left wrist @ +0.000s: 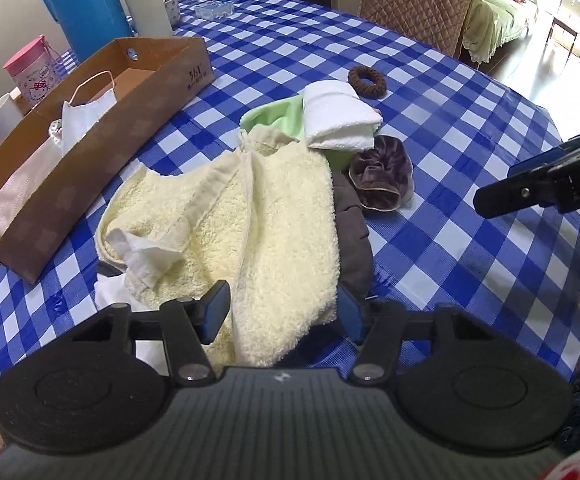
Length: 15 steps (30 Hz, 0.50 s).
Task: Organize soft objects
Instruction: 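Grasp the cream towel with the left gripper and lift it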
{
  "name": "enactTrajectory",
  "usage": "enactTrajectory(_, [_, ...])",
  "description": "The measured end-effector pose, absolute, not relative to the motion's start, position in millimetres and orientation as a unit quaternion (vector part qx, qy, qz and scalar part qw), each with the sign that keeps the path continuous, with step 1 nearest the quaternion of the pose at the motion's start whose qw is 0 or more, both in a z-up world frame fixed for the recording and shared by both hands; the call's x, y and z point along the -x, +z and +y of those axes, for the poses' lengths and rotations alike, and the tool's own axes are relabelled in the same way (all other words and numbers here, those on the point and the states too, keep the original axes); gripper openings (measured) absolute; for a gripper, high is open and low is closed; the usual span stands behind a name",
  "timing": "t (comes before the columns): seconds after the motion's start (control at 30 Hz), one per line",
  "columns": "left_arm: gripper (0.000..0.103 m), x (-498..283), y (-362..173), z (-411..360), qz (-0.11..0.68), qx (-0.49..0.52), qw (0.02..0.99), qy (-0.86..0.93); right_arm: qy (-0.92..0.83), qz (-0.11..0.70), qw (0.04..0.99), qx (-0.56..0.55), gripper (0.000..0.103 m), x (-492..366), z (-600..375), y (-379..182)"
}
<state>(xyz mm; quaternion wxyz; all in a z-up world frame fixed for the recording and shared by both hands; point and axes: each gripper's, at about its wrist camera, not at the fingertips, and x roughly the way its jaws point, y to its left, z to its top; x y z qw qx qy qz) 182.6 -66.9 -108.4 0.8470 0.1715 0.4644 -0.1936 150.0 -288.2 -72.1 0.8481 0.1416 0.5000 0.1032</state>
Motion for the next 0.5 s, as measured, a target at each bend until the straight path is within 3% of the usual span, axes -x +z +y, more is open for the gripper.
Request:
enactTrajectory(0.07, [0.034,-183,-109,-69,0.466,-0.172,0.844,-0.203,0.104,0.502,0.847,-0.142,0.067,-151,-288,-73])
enactTrajectory(0.17, [0.015,-184,-104,-68,0.462,-0.158,0.846,-0.213,0.106,0.502,0.847,-0.142,0.067,-151,-287,-74])
enactTrajectory(0.5, [0.007,-192,-36,-23,0.397,-0.069,0.896,-0.186,0.115,0.492,0.852,-0.142,0.067,-160,-287,-68])
